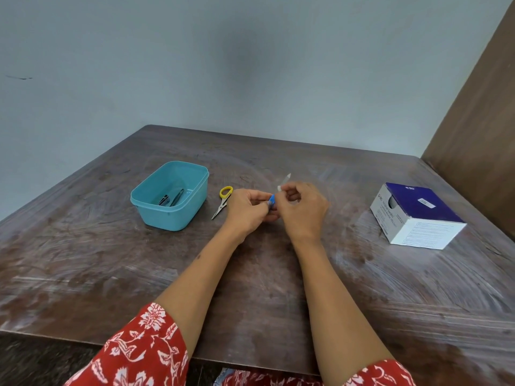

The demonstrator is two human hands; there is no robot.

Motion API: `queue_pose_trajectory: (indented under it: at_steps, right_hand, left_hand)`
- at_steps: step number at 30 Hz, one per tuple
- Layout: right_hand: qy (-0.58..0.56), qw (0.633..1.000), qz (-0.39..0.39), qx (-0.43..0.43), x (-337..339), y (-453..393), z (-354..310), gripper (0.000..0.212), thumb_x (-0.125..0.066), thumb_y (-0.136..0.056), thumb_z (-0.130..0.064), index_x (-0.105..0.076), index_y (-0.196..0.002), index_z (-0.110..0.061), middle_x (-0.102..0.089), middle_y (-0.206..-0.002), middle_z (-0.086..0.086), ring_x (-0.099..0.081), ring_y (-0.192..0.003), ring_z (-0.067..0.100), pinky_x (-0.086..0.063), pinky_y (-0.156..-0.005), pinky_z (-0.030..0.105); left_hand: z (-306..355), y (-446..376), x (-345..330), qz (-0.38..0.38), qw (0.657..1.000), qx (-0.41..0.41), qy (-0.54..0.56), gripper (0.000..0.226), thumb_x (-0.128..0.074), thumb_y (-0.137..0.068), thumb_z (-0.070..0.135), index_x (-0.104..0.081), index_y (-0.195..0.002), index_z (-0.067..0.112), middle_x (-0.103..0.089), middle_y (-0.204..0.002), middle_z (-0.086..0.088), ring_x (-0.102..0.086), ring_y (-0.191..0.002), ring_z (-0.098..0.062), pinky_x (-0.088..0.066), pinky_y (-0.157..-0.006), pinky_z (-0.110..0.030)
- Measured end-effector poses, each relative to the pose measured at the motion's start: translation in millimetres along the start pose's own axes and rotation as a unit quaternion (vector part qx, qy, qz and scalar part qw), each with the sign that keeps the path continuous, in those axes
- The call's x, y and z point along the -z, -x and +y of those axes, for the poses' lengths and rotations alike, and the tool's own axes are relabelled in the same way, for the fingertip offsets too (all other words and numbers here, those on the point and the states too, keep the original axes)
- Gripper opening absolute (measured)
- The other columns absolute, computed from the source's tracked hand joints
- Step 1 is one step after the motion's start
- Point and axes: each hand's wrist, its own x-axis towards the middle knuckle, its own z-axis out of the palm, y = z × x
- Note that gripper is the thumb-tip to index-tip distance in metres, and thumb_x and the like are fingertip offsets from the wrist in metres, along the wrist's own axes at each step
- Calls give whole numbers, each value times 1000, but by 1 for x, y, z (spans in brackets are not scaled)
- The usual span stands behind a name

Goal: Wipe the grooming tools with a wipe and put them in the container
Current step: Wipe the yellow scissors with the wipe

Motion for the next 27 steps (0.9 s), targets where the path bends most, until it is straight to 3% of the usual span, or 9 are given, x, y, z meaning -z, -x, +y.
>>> queue_pose_trajectory:
  at_steps: [3, 8, 13, 18, 22, 27]
  right_hand:
    - [9, 1000, -27, 8, -2, 2, -2, 5, -69, -71, -17, -71, -76, -17, -66, -75, 0, -61, -64, 14, -51, -62, 29]
    - [24, 999, 44, -7, -1, -1, -1, 9, -65, -83, -19, -73, -85, -15, -68, -81, 3, -64, -69, 18, -42, -65, 21]
    - [19, 1000, -3, 25, -1, 4, -4, 3, -68, -70, -20, -69, -71, -18, -64, -70, -1, -60, -62, 14, -53, -62, 35]
    - [33, 998, 51, 4, -4, 0, -1, 8, -65, -80, -21, -72, -78, -17, -68, -75, 2, -63, -63, 22, -52, -66, 43]
    - [27, 999, -12, 13, -3, 4, -3, 2, -66, -71, -21, -68, -71, -20, -64, -71, -5, -61, -65, 15, -52, -68, 43]
    - [37, 998, 50, -11, -3, 0, 0, 9, -64, -82, -17, -72, -84, -17, -69, -81, 3, -64, -67, 22, -52, -69, 45]
  left_hand:
    - [-2, -2, 1, 18, 1000, -13, -16, 22, -49, -83, -14, -63, -101, -13, -65, -75, -13, -64, -52, -8, -57, -57, -21]
    - [-2, -2, -1, 5, 1000, 11, -4, 19, -51, -86, -10, -60, -103, -13, -63, -71, -12, -64, -46, -7, -56, -54, -17]
    - [-2, 0, 0, 4, 1000, -15, -26, 21, -51, -84, -13, -63, -101, -12, -65, -75, -9, -63, -49, -5, -58, -58, -22]
    - [-4, -2, -2, 11, 1000, 13, -18, 18, -50, -86, -11, -61, -100, -11, -63, -71, -11, -63, -46, -7, -57, -58, -21]
    - [-3, -1, -1, 5, 1000, -11, -26, 23, -48, -83, -15, -64, -100, -12, -64, -73, -9, -63, -48, -6, -57, -59, -22]
    - [-3, -2, -2, 11, 1000, 16, -9, 18, -51, -86, -9, -61, -101, -11, -63, -72, -12, -64, -46, -7, -57, -57, -20]
